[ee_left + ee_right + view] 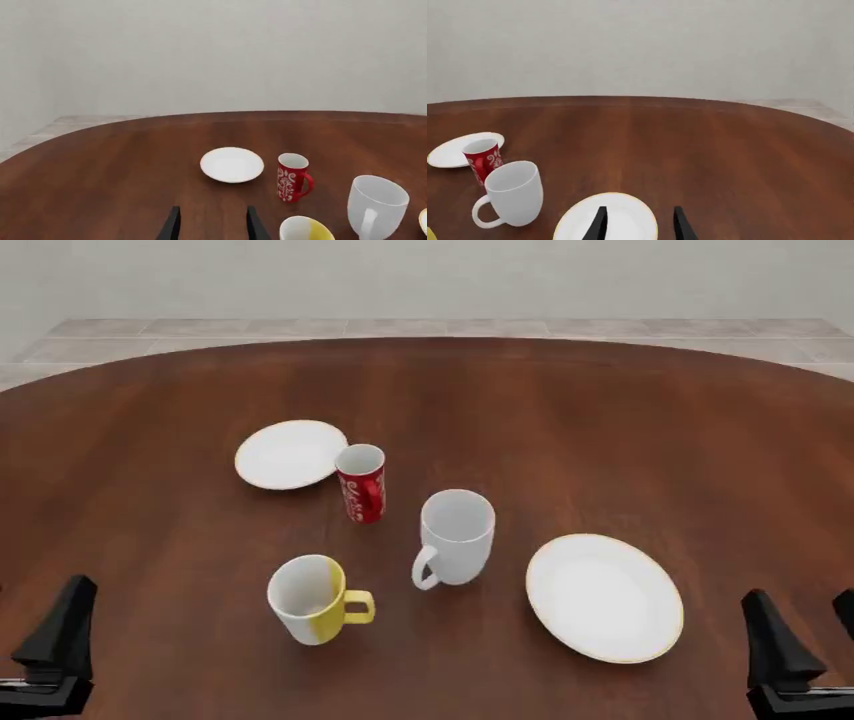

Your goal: Put the white mug on the left plate.

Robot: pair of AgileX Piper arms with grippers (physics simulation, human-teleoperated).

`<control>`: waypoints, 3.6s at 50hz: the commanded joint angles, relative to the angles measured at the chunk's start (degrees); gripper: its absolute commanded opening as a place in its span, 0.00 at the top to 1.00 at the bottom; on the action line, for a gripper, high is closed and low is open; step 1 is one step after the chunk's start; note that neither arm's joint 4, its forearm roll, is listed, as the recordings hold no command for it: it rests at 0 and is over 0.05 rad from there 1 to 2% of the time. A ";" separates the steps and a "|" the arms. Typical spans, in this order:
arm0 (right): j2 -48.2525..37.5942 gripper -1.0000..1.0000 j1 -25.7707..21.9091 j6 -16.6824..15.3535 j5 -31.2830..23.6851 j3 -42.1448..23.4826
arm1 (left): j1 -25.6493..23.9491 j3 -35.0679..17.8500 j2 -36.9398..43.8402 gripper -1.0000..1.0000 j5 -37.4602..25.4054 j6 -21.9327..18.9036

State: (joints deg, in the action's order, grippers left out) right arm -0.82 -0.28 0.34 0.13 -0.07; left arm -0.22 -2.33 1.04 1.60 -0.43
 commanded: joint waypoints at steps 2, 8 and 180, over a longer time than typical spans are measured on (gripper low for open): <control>-5.02 0.00 -0.13 0.17 3.93 0.05 | -0.40 0.74 -0.75 0.00 -1.07 0.30; -5.84 0.00 -0.45 0.81 4.86 -0.04 | 1.28 1.27 8.69 0.00 3.84 -2.55; -6.70 0.00 1.05 0.45 5.22 -1.33 | -42.00 -51.88 74.70 0.00 -12.08 -8.35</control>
State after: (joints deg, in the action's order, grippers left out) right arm -7.00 0.69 0.70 4.79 -1.42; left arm -41.70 -53.87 72.77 -11.90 -8.74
